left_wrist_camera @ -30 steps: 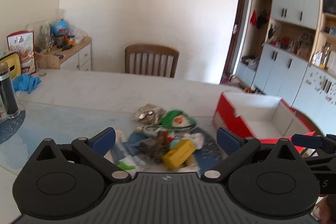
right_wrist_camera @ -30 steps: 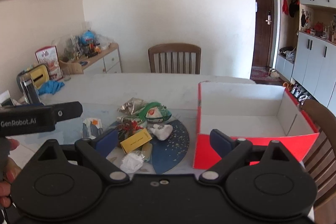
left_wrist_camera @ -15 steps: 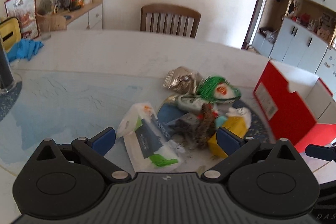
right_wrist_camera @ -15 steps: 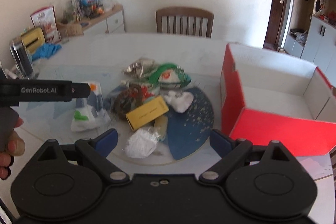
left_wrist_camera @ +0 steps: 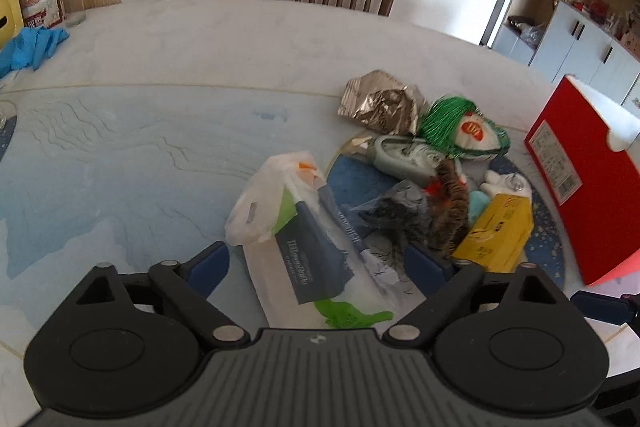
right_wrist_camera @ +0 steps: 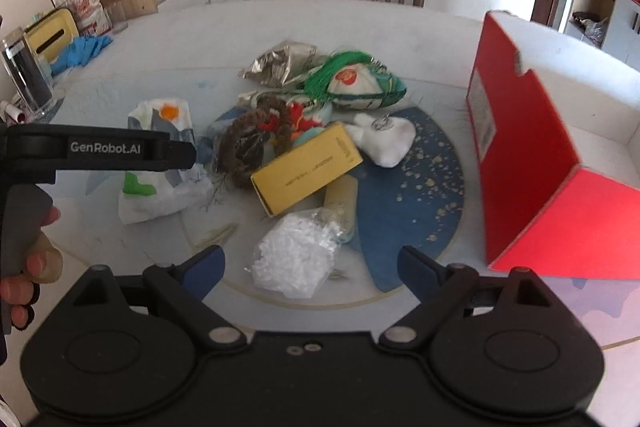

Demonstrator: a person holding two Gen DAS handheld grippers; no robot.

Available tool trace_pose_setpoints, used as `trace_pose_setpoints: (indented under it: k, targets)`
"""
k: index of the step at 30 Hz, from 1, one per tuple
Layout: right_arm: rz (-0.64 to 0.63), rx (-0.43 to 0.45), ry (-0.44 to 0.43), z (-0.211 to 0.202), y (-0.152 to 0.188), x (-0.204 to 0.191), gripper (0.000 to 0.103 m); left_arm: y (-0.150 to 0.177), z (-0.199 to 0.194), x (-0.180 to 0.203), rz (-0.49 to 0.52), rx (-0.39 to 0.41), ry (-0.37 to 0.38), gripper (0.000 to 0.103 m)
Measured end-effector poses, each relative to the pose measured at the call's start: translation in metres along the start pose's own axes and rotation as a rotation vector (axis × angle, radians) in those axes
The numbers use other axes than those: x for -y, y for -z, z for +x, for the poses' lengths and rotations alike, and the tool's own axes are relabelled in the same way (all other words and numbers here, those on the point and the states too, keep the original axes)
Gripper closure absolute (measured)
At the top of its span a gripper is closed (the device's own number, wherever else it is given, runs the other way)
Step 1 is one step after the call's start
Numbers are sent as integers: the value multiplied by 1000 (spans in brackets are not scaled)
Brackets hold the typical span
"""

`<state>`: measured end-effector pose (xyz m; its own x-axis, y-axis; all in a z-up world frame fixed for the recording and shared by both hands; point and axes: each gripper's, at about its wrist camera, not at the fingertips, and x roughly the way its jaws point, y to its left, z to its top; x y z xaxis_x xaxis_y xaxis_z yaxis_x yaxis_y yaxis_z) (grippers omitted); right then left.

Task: Organize objects
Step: 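Move both tools over the pile of items on the blue mat, then grasp the wet-wipe pack with the left tool while the right tool grasps the clear plastic bag, then carry the wet-wipe pack and plastic bag with both tools into the red box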

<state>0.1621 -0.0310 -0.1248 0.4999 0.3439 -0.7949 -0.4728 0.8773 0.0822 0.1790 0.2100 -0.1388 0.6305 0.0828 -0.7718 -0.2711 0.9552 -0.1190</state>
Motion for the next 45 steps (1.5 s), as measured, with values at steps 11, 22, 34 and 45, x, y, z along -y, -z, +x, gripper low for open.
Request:
trace_pose_setpoints:
  k: [11,22,34,45]
  targets:
    - [21,-45,-10,11,-6,-3,46,2,5,-10,-2,-37,28,37]
    - [12,-51,-8,9,-4,-8,64,4,-1,-12,38,-17,39,62]
    - [-10,-16,6,-16,-6,-9,72,4,-29,-9,96,25,80,71]
    - [63,100,20,-69,-27,23,72,-11,-65,16,154,38,143,71]
